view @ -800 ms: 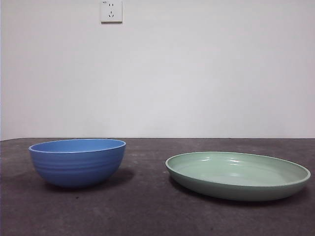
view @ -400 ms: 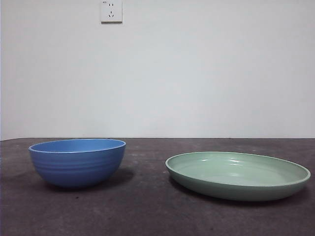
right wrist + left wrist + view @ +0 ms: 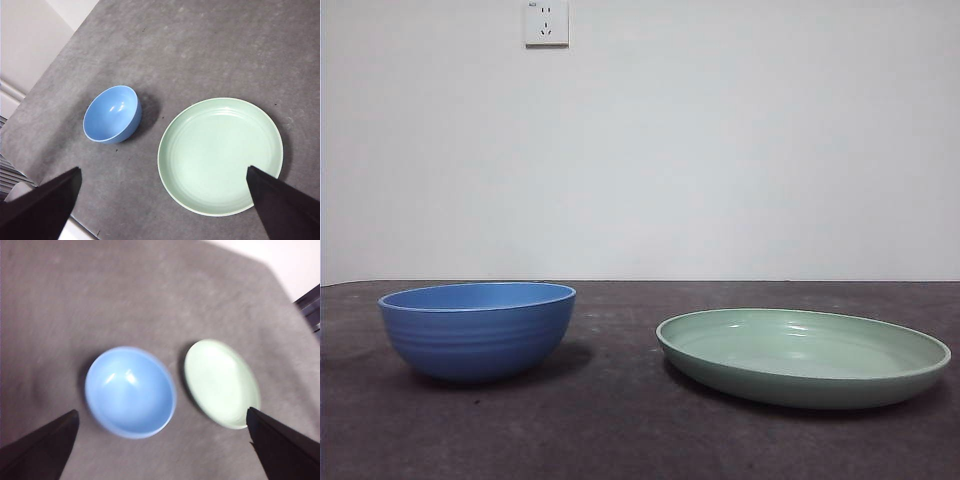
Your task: Pick up the blue bowl, put it on the green plate, put it on desk
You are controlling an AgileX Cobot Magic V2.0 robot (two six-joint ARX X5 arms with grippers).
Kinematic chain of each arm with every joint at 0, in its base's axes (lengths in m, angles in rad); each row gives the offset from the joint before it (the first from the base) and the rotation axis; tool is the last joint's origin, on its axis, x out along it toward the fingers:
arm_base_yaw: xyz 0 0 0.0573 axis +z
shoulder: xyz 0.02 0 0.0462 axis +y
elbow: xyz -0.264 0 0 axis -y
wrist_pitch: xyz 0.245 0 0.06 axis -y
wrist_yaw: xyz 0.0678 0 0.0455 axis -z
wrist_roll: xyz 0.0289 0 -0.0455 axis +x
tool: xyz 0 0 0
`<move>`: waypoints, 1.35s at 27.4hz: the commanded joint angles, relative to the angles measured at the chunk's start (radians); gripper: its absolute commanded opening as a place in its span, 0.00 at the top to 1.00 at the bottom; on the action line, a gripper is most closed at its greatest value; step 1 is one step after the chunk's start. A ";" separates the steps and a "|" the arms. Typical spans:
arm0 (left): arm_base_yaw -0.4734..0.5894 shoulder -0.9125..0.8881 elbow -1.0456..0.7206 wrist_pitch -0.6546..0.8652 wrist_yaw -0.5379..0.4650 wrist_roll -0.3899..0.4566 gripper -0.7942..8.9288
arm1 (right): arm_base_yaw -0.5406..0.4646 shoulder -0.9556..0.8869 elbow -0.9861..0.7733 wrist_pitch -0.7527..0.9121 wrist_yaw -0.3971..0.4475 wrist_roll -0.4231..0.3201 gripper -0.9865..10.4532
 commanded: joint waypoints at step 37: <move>-0.240 0.846 0.018 0.336 -0.231 -0.160 0.65 | 0.022 0.003 0.015 0.006 -0.006 -0.011 0.40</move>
